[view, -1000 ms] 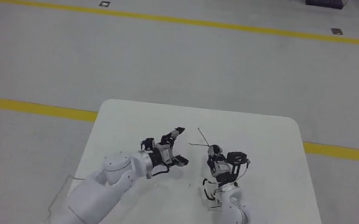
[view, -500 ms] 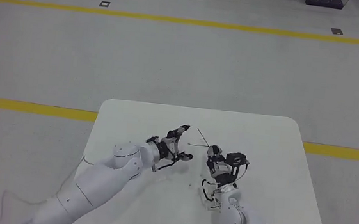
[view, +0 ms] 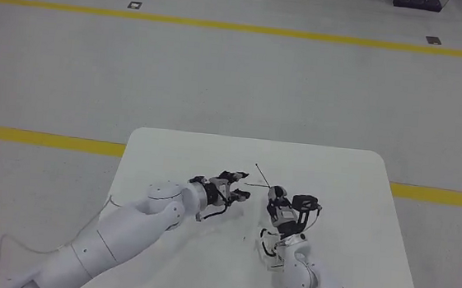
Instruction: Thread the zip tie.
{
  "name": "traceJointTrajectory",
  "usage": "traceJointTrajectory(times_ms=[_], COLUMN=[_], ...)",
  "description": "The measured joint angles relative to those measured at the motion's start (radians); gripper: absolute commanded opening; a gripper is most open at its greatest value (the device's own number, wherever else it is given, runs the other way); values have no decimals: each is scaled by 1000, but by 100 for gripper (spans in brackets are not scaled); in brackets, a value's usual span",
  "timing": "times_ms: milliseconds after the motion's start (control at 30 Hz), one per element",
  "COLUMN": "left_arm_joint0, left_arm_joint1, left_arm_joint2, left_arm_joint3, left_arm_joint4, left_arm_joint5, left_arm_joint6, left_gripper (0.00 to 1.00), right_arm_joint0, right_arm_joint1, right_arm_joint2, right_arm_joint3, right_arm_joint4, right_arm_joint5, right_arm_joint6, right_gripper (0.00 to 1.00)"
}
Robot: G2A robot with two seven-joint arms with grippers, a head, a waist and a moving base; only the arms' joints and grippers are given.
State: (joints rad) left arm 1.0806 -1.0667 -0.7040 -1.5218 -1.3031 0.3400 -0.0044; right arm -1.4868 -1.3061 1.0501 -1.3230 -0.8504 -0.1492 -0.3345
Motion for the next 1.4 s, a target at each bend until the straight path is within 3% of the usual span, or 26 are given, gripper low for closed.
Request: traceJointTrajectory(times_ms=[267,300,367,600,667,733,1167,1400], left_arm_joint0=[-24,-26,-30,-38,-39,-40,-41,-33], left_arm_joint1=[11,12,14,18,18,18,17,15], left_arm_joint2=[32,35,39,49,50,51,50,19], left_arm_joint3=[-8,-10,-13,-15,-14,-13,-10,-27], left_arm_joint4=[-31,-33,-38,-46,-49,-53,-57,-54], left_arm_joint5=[0,0,0,0,0,0,0,-12], left_arm_joint6=[16,17,20,33,37,40,39,39], left_gripper=[24,16,10,13,10,0,0,0], right_arm_joint0=[1,2,3,0,-1,-3,-11,-10], right_arm_joint1=[-8,-9,-11,-16,-16,-17,-22,-28], right_arm_joint2=[-10,-11,-14,-13,-11,-9,0,-8], right_arm_joint3=[4,4,6,8,7,6,5,11], right_arm_joint4=[-19,-21,-25,-34,-34,-32,-41,-57], right_arm_joint5=[19,22,25,22,18,12,3,11], right_arm_joint6=[-10,-11,-12,-16,-15,-15,-16,-15], right_gripper=[0,0,0,0,0,0,0,0])
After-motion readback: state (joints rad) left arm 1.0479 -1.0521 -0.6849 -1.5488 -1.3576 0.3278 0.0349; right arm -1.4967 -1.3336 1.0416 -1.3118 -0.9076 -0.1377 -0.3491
